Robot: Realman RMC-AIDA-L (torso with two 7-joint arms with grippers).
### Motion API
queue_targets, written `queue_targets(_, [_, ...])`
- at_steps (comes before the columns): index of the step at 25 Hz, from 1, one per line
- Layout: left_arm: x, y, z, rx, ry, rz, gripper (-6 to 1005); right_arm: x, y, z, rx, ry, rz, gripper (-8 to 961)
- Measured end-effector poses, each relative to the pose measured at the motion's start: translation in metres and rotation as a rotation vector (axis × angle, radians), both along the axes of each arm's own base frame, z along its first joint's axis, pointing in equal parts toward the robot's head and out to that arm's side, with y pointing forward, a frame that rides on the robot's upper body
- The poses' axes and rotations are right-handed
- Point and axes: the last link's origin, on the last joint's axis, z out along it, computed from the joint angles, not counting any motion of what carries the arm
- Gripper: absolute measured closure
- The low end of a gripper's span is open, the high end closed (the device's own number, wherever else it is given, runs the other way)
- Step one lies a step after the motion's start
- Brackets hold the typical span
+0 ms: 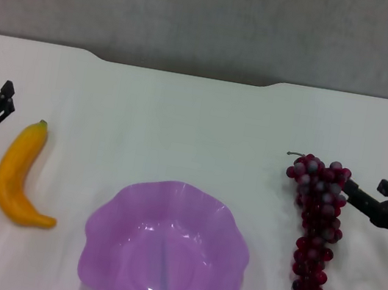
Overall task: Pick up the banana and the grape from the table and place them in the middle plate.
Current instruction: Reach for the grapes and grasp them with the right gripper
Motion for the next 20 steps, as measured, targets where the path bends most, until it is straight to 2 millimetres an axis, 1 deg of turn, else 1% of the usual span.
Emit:
queue_targets(6, [0.003,0.001,-0.001,-0.003,-0.001,-0.011,112,0.006,0.005,-0.009,-0.029,-0.041,-0.078,75])
queue_targets(13, [0.004,0.001,-0.002,-0.007,-0.001,-0.016,113,-0.008,0.016,-0.02,-0.077,-0.076,-0.038,78])
queue_targets(17, [0.004,0.001,-0.002,-0.006,-0.001,-0.02,113,-0.018,0.02,-0.035,-0.12,-0.107,-0.024,79])
queue_targets(20, [0.005,0.001,-0.001,-0.002,-0.004,-0.028,113,-0.02,0.021,-0.038,-0.129,-0.116,-0.024,80])
